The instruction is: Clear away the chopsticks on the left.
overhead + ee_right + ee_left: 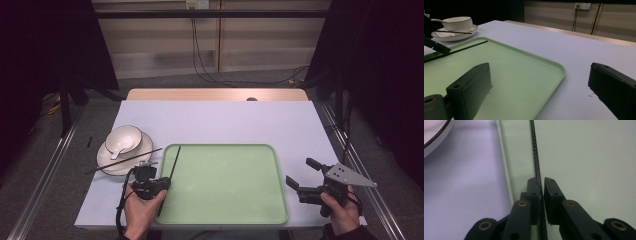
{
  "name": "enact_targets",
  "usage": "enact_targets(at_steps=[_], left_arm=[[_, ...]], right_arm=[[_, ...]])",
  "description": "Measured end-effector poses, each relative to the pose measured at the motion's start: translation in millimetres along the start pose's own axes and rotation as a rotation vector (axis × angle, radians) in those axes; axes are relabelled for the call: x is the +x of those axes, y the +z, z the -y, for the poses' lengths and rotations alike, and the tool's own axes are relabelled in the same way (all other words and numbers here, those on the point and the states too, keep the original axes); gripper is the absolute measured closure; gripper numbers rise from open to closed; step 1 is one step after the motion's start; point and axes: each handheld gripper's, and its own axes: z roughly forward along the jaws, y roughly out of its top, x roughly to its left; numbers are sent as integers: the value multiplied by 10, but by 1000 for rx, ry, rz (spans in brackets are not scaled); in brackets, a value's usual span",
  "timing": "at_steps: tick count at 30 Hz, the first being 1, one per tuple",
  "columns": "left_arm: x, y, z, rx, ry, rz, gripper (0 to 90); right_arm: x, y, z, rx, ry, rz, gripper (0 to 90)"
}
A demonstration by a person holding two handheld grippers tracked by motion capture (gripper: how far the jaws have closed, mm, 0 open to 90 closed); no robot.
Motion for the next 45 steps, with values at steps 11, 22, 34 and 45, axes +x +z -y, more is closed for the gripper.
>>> enact_targets(at_steps=[11,22,34,45], left_arm=[[44,-130,-4,-92,94,99,673],[227,-466,61,-259,251,130,374],[826,-902,201,-367,390,153,213],[1403,-1039,84,-334,436,171,223]], right_arm=[[-1,-1,-1,-2,2,-1,41],[-4,-8,-3,-8,2,1,42],[-4,-8,-5,-3,4,10,42],[-8,-4,-4,0,0,9,43]])
